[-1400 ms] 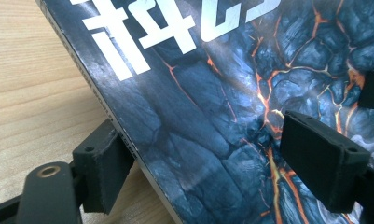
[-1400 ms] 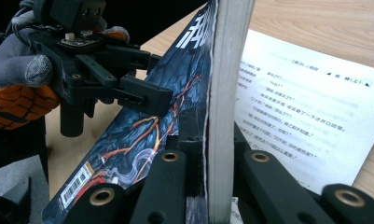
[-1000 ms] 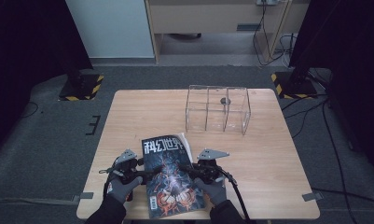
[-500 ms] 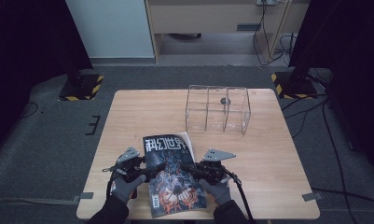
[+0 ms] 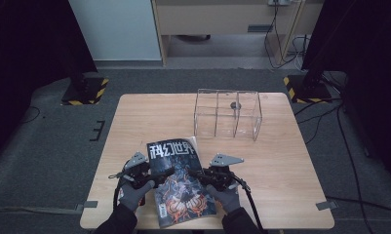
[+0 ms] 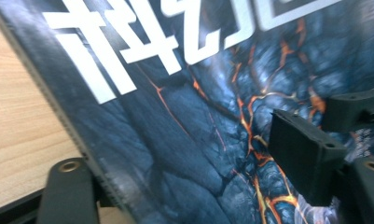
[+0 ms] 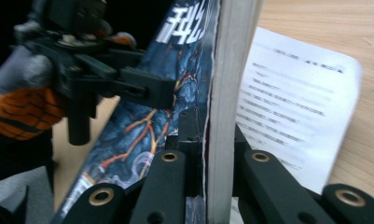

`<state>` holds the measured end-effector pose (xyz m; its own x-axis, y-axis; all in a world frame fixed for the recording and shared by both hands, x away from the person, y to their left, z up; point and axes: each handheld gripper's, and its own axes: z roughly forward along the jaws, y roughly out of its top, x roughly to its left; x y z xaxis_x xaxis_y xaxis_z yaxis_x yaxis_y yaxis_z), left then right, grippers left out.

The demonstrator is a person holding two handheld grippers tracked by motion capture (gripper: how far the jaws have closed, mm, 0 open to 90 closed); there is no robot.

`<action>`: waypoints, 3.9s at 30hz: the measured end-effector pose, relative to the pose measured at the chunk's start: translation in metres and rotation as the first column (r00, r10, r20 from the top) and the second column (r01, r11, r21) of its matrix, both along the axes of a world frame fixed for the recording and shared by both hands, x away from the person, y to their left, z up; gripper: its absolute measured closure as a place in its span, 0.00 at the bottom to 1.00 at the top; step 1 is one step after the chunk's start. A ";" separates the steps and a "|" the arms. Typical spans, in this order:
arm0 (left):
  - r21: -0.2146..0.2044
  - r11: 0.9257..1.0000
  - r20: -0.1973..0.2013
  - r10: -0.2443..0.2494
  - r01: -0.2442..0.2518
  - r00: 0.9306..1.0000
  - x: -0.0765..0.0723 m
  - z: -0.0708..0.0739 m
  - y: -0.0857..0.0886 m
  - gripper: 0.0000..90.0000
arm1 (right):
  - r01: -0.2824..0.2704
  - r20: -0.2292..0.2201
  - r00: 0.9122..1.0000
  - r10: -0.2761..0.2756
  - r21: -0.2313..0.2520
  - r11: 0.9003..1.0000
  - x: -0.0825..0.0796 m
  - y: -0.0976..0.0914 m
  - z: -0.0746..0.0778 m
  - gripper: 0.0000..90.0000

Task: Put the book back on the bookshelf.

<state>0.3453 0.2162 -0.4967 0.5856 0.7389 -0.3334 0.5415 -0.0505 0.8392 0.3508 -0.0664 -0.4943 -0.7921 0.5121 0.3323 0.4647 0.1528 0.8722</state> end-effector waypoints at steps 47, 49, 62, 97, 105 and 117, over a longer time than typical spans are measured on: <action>0.069 0.994 0.000 0.086 -0.085 0.996 -0.015 0.015 -0.021 0.67 | 0.075 0.056 0.996 -0.070 -0.074 0.994 0.009 0.010 0.008 0.90; 0.073 0.993 0.019 0.088 -0.090 0.996 -0.016 0.019 -0.021 0.71 | 0.084 0.060 0.995 -0.079 -0.078 0.993 0.010 0.010 0.009 0.89; 0.093 0.988 0.190 0.100 -0.120 0.977 -0.020 0.052 -0.023 0.82 | 0.133 0.178 0.976 -0.125 -0.033 0.991 0.019 0.014 0.036 0.88; 0.089 0.989 0.303 0.082 -0.114 0.949 -0.027 0.056 -0.033 0.77 | 0.097 0.224 0.970 -0.095 0.002 0.995 0.018 -0.001 0.042 0.87; 0.061 0.993 0.335 0.077 -0.104 0.939 -0.024 0.051 -0.036 0.71 | 0.094 0.219 0.971 -0.093 0.003 0.996 0.018 -0.001 0.038 0.89; 0.040 0.997 0.328 0.049 -0.065 0.943 -0.027 0.052 -0.038 0.74 | 0.060 0.213 0.975 -0.063 0.023 0.998 0.018 -0.006 0.037 0.93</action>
